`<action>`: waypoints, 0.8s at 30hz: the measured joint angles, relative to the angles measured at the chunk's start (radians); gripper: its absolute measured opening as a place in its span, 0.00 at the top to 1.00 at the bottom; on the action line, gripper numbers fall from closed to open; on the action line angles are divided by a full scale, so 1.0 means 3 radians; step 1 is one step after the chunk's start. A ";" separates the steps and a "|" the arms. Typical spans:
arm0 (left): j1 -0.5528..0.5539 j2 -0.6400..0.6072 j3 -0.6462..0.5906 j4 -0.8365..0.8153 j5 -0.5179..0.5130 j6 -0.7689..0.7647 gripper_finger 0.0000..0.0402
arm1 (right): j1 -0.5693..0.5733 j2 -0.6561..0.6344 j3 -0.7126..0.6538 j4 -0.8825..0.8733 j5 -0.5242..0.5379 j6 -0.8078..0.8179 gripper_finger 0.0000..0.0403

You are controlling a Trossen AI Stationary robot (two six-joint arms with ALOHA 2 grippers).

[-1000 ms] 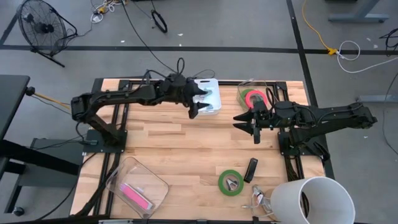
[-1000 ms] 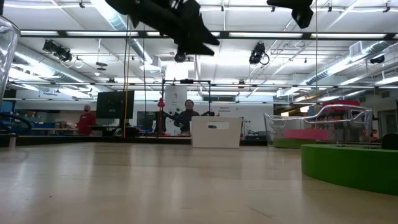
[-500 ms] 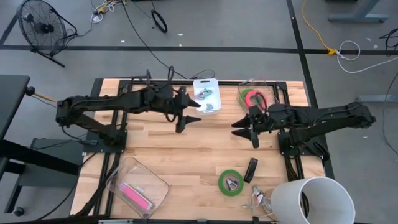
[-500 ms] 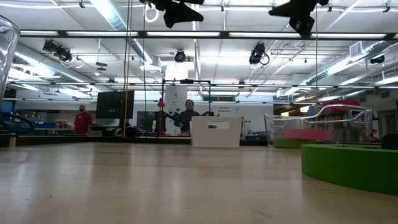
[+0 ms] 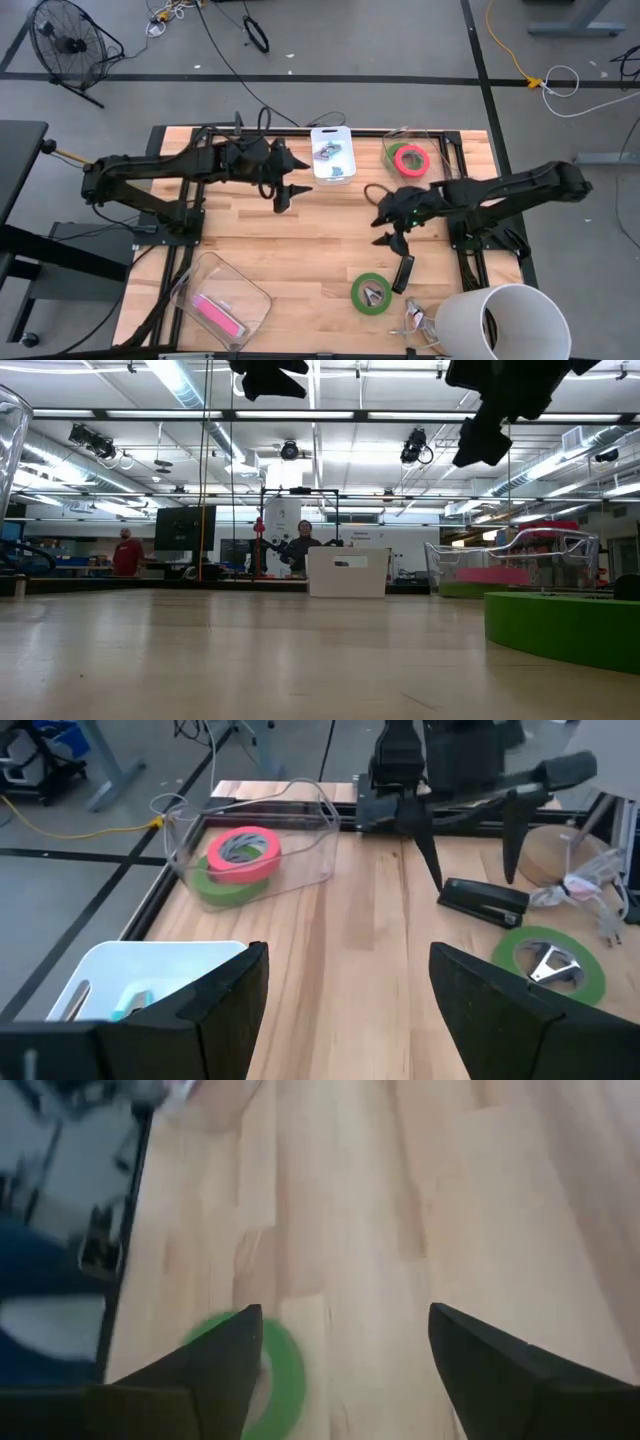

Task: Pick and place Stapler, Stapler remover, tape
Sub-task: Put the green tape into the top transparent bin

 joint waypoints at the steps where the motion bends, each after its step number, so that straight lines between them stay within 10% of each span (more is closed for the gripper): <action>1: -0.0001 0.0000 0.0000 -0.0004 0.0000 0.0000 0.31 | 0.0029 0.0047 0.0000 0.0004 -0.0018 -0.0095 0.30; 24: 0.0001 0.0005 0.0000 -0.0004 -0.0210 -0.0004 0.31 | 0.0776 0.0949 0.0000 0.0605 0.0031 -0.1408 0.31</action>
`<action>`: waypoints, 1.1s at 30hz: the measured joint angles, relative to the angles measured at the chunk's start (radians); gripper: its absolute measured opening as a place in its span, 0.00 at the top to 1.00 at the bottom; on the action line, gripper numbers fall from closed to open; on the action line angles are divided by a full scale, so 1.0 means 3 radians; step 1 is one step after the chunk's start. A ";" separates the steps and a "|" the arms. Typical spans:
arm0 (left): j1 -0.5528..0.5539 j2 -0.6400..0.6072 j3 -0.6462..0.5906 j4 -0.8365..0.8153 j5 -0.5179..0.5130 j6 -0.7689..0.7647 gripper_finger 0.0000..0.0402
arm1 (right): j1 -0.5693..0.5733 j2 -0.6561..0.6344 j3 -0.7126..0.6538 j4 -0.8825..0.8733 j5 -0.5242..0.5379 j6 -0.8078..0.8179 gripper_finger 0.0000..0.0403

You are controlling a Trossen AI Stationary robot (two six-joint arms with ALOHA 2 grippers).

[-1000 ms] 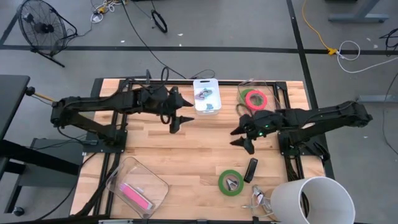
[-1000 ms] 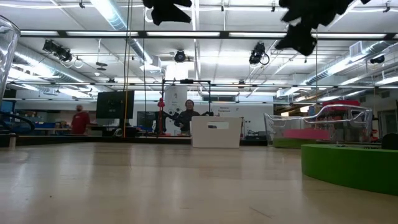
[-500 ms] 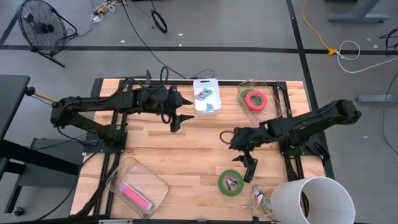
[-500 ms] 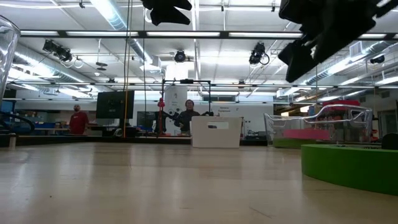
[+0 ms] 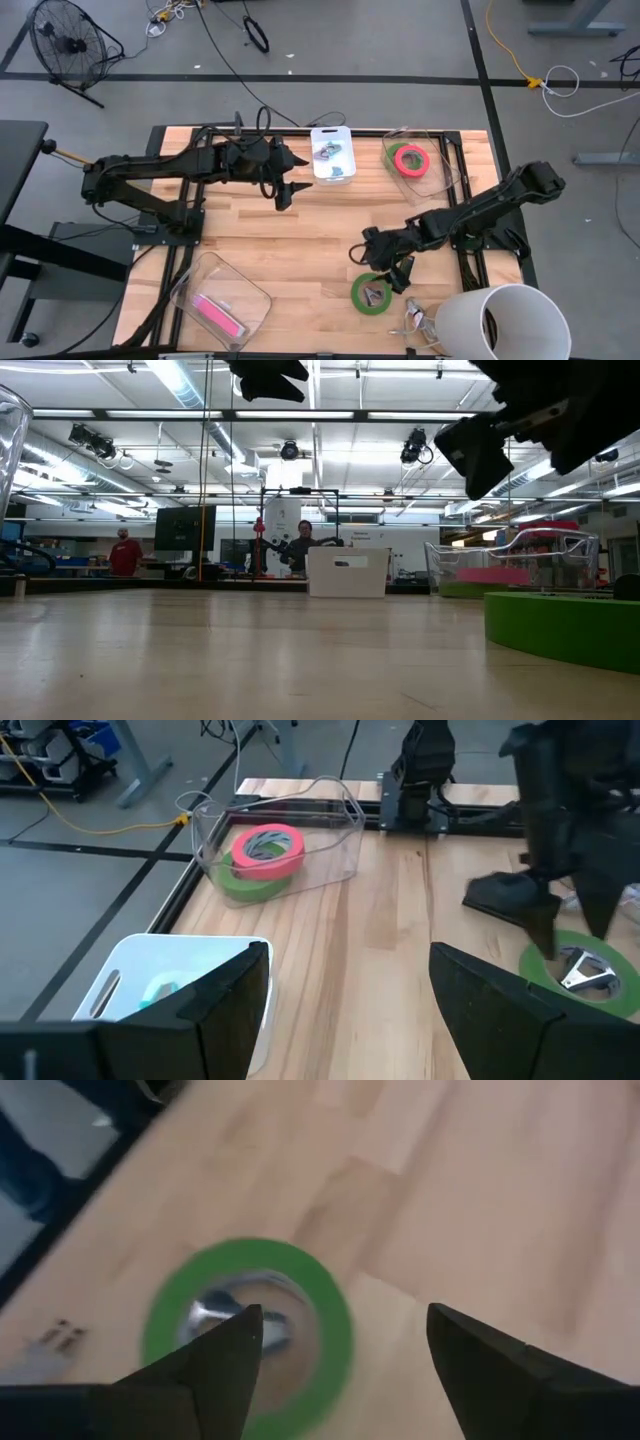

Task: Pick and place Stapler, Stapler remover, tape
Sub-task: Put the green tape into the top transparent bin

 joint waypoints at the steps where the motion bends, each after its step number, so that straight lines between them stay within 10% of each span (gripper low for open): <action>1: 0.0000 0.0000 0.0000 0.0001 -0.0001 0.0000 0.31 | 0.0023 0.0031 0.0000 0.0058 -0.0040 0.0005 0.31; 33: 0.0000 0.0002 0.0000 0.0035 0.0001 0.0003 0.31 | 0.0091 0.0836 -0.0003 0.0350 0.0176 -0.0081 0.31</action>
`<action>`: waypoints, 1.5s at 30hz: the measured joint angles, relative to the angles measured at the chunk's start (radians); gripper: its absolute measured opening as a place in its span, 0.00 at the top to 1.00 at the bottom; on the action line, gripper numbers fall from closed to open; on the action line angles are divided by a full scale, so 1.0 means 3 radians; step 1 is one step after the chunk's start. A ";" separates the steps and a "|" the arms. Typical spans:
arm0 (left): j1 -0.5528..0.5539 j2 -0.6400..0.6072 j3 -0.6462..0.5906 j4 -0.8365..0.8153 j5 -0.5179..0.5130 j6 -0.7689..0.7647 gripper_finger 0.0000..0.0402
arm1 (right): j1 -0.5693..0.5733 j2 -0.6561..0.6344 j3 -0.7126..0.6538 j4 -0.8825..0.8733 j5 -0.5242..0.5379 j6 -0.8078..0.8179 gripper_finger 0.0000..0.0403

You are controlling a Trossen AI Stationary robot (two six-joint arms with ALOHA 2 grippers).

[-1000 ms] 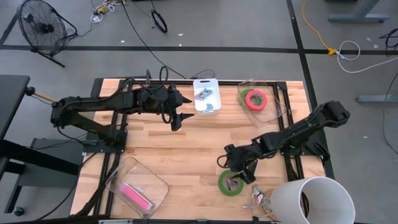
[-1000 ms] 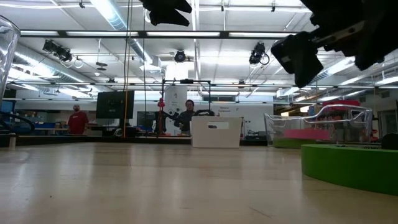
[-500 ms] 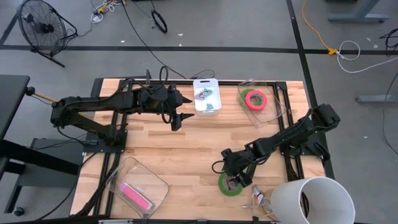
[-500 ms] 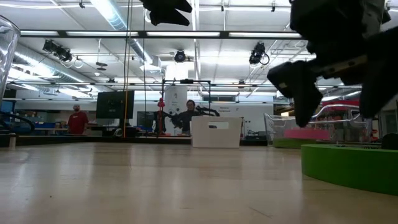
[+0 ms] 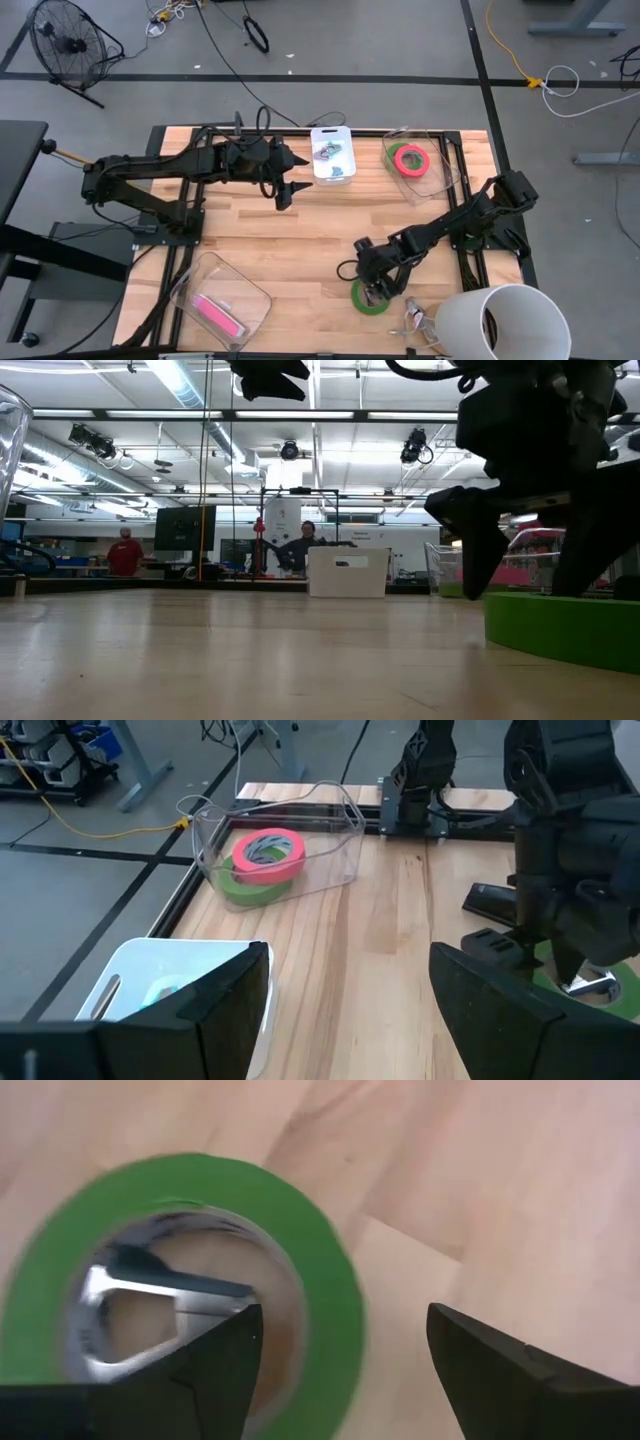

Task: Pick and place Stapler, Stapler remover, tape
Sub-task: Put the green tape into the top transparent bin

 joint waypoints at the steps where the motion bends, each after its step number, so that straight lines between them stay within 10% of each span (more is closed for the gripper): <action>1: 0.0000 0.0000 0.0000 0.0002 0.0000 -0.0001 0.31 | 0.0000 0.0000 0.0000 -0.0010 0.0059 -0.0002 0.31; 21: 0.0000 0.0000 0.0000 0.0002 -0.0001 0.0001 0.31 | -0.0017 0.0102 0.0000 -0.0012 0.0069 -0.0110 0.33; 45: 0.0000 0.0000 0.0000 0.0004 -0.0001 -0.0001 0.31 | -0.0022 0.0094 0.0003 -0.0073 -0.0074 -0.0088 0.84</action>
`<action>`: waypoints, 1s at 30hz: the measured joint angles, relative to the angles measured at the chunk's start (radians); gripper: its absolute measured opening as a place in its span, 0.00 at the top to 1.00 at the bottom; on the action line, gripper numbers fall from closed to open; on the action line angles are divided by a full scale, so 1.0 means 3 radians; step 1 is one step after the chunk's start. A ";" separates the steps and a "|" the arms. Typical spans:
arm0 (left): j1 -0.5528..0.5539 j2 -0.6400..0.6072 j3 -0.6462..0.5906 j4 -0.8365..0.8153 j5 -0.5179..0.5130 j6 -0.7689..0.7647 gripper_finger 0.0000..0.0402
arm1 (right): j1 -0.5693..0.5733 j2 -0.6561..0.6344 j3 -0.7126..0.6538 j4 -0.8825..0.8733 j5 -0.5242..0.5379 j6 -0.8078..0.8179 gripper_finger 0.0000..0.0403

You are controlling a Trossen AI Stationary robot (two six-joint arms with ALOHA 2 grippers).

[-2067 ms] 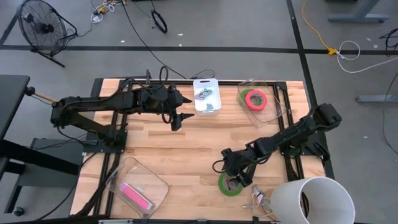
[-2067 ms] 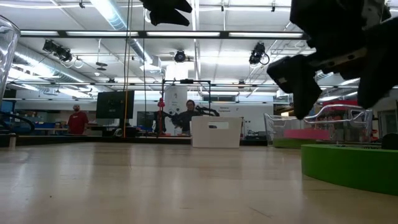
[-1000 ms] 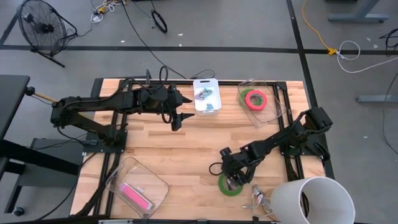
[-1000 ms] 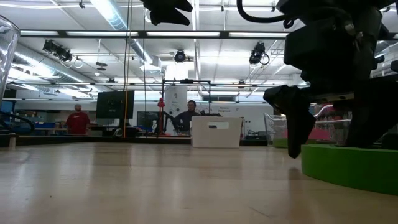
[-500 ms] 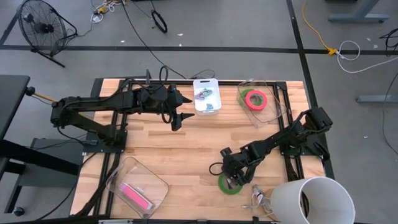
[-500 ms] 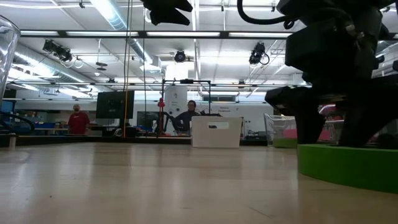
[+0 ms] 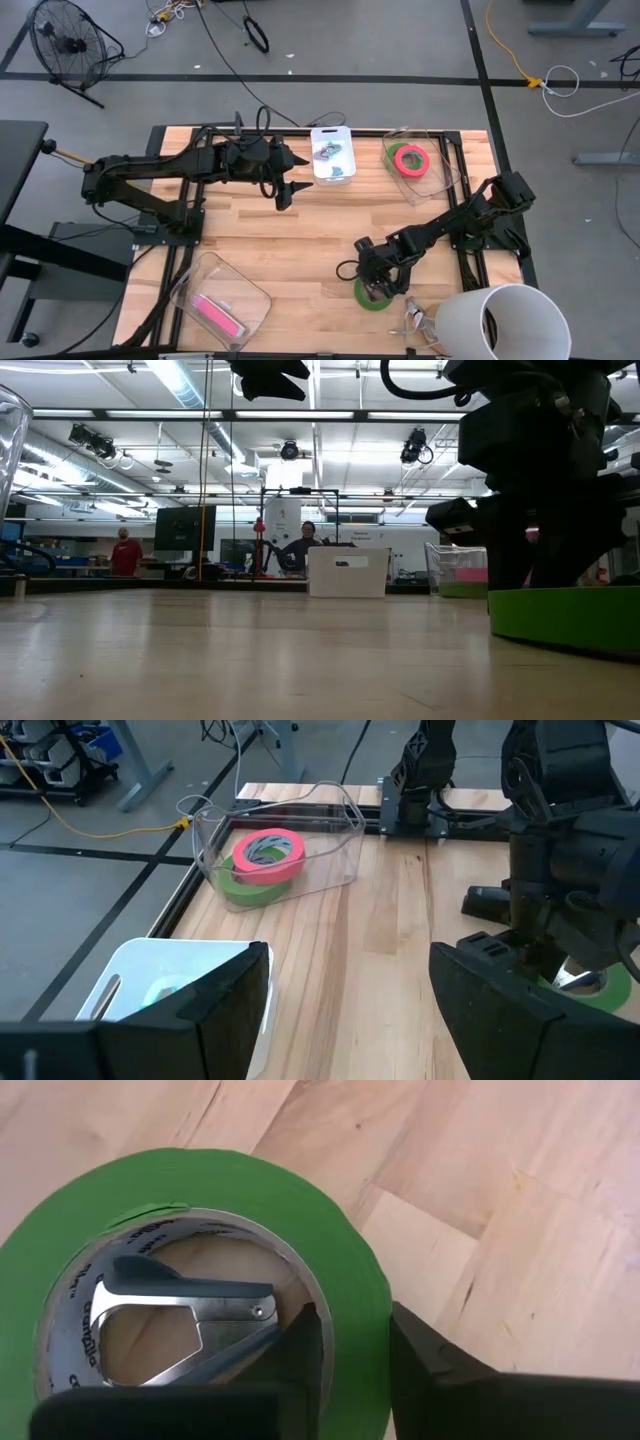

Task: Pick and place Stapler, Stapler remover, tape
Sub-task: Put the green tape into the top transparent bin

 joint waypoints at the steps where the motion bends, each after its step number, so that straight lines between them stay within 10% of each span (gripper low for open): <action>1: 0.0000 0.0000 0.0000 -0.0001 0.0000 0.0000 0.31 | 0.0000 0.0000 0.0000 0.0000 -0.0009 0.0000 0.84; 30: 0.0000 0.0000 0.0001 0.0133 0.0010 -0.0001 0.31 | -0.0111 -0.0400 0.0013 0.0012 0.0209 0.0403 0.83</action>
